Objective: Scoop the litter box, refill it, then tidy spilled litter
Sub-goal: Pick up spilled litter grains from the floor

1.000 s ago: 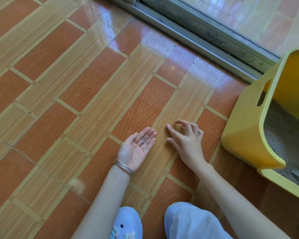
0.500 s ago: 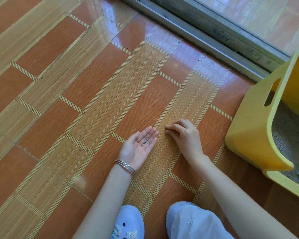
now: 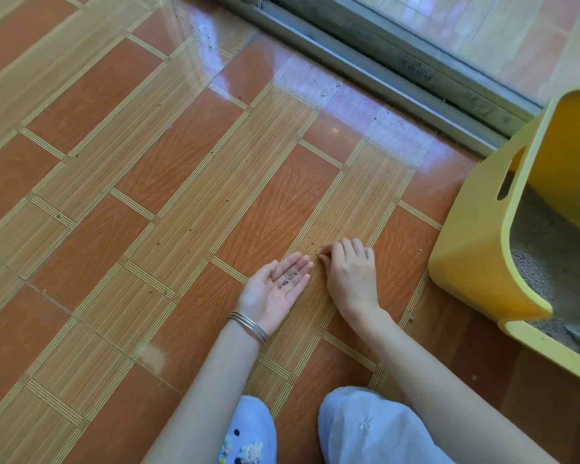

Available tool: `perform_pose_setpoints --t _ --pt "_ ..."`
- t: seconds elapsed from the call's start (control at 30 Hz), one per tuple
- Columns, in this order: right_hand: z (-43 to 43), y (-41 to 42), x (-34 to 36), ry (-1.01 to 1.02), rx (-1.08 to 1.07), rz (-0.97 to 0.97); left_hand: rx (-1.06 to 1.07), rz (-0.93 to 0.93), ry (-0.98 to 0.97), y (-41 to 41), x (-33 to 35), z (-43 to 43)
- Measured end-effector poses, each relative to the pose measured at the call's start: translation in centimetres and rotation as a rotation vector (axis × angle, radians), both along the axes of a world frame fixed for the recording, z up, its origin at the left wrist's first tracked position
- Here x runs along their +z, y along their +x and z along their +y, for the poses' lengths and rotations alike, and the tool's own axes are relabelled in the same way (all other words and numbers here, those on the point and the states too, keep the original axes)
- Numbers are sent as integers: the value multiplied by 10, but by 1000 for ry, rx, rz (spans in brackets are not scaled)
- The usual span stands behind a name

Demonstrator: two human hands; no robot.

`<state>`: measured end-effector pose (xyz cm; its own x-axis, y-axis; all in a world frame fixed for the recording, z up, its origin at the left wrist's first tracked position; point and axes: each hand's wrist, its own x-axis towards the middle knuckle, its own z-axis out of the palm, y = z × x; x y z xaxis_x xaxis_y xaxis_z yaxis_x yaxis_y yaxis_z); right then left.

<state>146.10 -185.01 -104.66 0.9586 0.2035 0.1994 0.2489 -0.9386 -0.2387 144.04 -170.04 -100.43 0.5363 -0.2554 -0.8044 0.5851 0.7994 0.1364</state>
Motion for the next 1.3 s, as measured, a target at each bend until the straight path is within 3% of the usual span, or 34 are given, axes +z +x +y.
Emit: perform_pose_setpoints --t 0.13,0.27,0.5,0.67,0.87,1.0,1.13,1.3 --pt "-3 -12 27 322 169 126 -21 10 -37 -3 1 -18" --pt "-36 -33 51 506 -37 209 -68 -3 -91 -3 2 -35" --pt "-119 -77 43 256 -323 505 -145 -2 -97 -11 1 -42" --pt "-107 -81 40 233 -287 466 -202 -2 -76 -17 9 -54" --pt "-52 -53 66 767 -176 407 -222 -9 -45 -18 11 -55" --pt "-48 -22 55 627 -157 349 -123 -4 -61 -14 11 -38" --pt "-42 5 34 385 7 411 -12 -5 -33 -10 5 -9" --pt "-23 23 20 241 61 415 74 -10 -19 -5 -1 9"
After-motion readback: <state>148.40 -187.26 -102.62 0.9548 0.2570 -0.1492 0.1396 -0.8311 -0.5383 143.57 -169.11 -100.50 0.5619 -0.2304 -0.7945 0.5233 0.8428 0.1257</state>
